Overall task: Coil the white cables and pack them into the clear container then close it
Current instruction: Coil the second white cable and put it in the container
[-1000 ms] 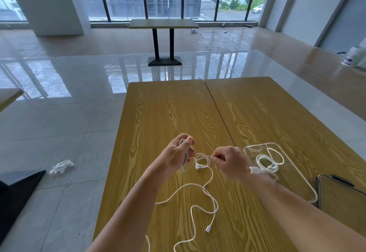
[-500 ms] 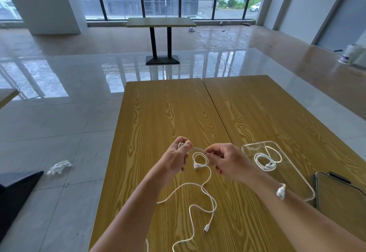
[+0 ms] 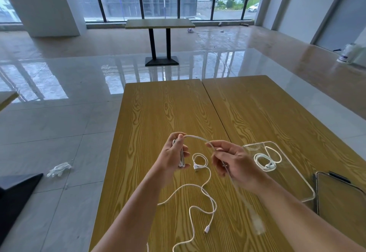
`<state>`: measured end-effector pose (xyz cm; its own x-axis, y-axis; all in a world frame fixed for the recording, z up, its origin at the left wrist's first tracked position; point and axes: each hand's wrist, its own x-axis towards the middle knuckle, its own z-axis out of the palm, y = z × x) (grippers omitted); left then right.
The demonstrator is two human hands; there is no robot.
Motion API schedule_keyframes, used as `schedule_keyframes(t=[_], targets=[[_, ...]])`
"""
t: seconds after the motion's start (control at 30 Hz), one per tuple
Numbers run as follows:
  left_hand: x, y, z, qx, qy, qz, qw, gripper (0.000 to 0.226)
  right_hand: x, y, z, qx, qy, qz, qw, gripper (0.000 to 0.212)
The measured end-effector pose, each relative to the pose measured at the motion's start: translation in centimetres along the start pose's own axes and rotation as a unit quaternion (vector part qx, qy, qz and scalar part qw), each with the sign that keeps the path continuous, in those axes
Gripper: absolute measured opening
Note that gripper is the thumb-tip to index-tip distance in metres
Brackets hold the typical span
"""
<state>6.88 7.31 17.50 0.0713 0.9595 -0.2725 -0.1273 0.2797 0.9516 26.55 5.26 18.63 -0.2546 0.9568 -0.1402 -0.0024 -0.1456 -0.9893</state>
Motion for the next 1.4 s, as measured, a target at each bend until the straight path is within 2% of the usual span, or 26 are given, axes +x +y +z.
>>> schedule_keyframes(t=[0.07,0.27,0.33,0.43,0.5,0.57,0.63,0.7,0.77,0.83,0.9,0.97,1.07,1.13,1.27,1.4], targets=[[-0.2,-0.1,0.3,-0.025,-0.008,-0.018,0.999,0.029,0.0,-0.1,0.8,-0.008,-0.004,-0.012,1.0,0.028],[-0.4,-0.1,1.0,-0.124,-0.024,-0.053,0.991,0.041,-0.3,0.1,2.6,-0.16,-0.073,-0.074,0.982,0.032],[-0.4,0.0,1.1,-0.138,-0.027,-0.045,0.989,0.035,-0.5,0.3,3.2,-0.19,-0.075,-0.084,0.975,0.029],[-0.5,0.3,1.1,-0.131,-0.018,-0.021,0.991,0.015,-0.4,1.3,3.4,-0.256,-0.081,-0.117,0.956,0.028],[-0.6,0.5,0.9,-0.129,-0.002,-0.012,0.992,0.015,-0.1,1.9,3.0,-0.261,-0.073,-0.13,0.954,0.028],[-0.5,0.9,0.2,-0.132,0.004,-0.007,0.991,0.019,-0.2,1.8,2.4,-0.271,-0.107,-0.106,0.951,0.033],[-0.5,1.5,-0.8,-0.133,0.0,-0.007,0.991,0.022,-0.6,1.6,1.3,-0.345,-0.17,-0.064,0.921,0.031],[-0.5,2.1,-1.7,-0.132,-0.004,-0.006,0.991,0.023,-0.7,1.1,0.3,-0.466,-0.224,-0.009,0.856,0.031],[-0.5,2.5,-2.2,-0.122,-0.02,-0.002,0.992,0.023,-0.6,0.2,-0.2,-0.538,-0.257,0.052,0.801,0.033],[-0.7,2.7,-2.1,-0.09,-0.049,0.003,0.995,0.023,0.0,-0.6,-0.5,-0.571,-0.252,0.107,0.774,0.033],[-0.9,2.5,-1.7,-0.043,-0.073,0.008,0.996,0.023,0.9,-1.5,-0.8,-0.6,-0.195,0.145,0.762,0.032],[-0.9,2.2,-1.3,-0.012,-0.078,0.014,0.997,0.023,1.6,-2.1,-1.2,-0.581,-0.119,0.154,0.791,0.029],[-0.9,1.8,-0.9,-0.002,-0.065,0.02,0.998,0.023,2.1,-2.8,-1.3,-0.438,0.0,0.125,0.89,0.025],[-0.9,1.6,-0.7,-0.009,-0.055,0.017,0.998,0.023,2.0,-3.1,-0.7,-0.347,0.057,0.1,0.931,0.025],[-0.9,0.9,-0.4,-0.005,-0.044,0.012,0.999,0.023,1.3,-3.9,1.4,-0.214,0.067,0.056,0.973,0.025],[-1.2,0.6,0.0,-0.045,-0.052,0.003,0.998,0.021,0.7,-3.7,2.4,-0.158,0.025,0.01,0.987,0.024]])
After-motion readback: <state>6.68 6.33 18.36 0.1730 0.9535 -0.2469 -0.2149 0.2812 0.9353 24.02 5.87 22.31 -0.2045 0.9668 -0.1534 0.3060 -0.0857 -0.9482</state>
